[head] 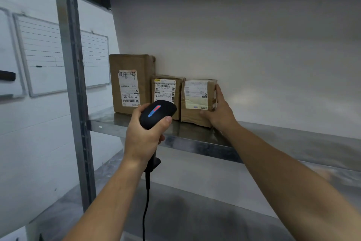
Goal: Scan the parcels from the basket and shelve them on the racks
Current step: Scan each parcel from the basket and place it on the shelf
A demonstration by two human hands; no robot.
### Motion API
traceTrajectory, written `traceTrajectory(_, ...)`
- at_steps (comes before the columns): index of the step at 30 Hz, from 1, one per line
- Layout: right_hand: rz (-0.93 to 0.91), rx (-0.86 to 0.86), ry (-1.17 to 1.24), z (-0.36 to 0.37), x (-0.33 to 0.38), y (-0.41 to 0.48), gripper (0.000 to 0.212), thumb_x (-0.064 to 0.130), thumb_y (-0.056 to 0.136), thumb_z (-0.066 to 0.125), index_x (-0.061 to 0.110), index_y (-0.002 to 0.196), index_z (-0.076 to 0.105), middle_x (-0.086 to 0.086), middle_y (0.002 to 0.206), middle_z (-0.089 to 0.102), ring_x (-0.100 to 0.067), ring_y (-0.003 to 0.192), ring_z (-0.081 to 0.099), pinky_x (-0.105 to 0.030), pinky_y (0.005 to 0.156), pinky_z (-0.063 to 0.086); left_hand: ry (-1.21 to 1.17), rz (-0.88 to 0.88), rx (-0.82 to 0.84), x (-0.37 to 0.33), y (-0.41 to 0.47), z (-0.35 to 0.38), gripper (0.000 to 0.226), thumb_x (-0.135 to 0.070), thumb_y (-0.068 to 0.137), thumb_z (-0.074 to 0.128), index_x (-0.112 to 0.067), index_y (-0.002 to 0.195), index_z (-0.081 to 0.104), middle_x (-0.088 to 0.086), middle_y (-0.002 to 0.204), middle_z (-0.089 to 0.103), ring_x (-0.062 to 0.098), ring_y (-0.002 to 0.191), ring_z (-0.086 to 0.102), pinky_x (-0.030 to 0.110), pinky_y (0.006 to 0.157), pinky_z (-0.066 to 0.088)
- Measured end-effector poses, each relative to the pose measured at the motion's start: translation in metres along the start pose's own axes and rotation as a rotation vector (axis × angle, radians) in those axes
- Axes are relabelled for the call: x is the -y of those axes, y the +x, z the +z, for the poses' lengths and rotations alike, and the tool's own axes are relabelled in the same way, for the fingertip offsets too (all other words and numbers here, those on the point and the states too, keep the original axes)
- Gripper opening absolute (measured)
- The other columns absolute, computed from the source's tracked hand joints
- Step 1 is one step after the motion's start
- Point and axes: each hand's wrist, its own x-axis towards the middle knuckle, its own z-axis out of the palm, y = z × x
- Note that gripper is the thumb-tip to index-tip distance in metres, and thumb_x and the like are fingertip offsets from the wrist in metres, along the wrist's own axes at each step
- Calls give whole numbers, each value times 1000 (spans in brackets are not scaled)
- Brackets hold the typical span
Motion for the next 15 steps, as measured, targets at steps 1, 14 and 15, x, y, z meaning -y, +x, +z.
traceTrajectory(1, 0, 1, -1, 1, 0, 1, 111, 11, 83, 81, 30, 162, 5, -5, 145, 54, -23, 125, 56, -24, 94, 42, 1, 1, -2, 0, 1, 0, 70, -39, 67, 82, -25, 130, 55, 14, 118, 64, 25, 86, 68, 23, 57, 54)
traceTrajectory(14, 38, 49, -28, 4, 0, 5, 109, 17, 88, 77, 30, 161, -3, -7, 158, 41, -29, 134, 51, -38, 109, 40, 19, -17, 35, 12, 6, -6, 53, -24, 84, 83, -32, 127, 53, 7, 120, 61, 30, 93, 67, 20, 59, 54)
traceTrajectory(15, 51, 53, -26, 3, -1, 4, 110, 19, 88, 78, 31, 161, -4, -7, 160, 37, -30, 137, 47, -40, 111, 38, 18, -22, 37, 13, 6, -6, 55, -25, 84, 83, -31, 129, 52, 6, 121, 60, 30, 96, 67, 20, 59, 55)
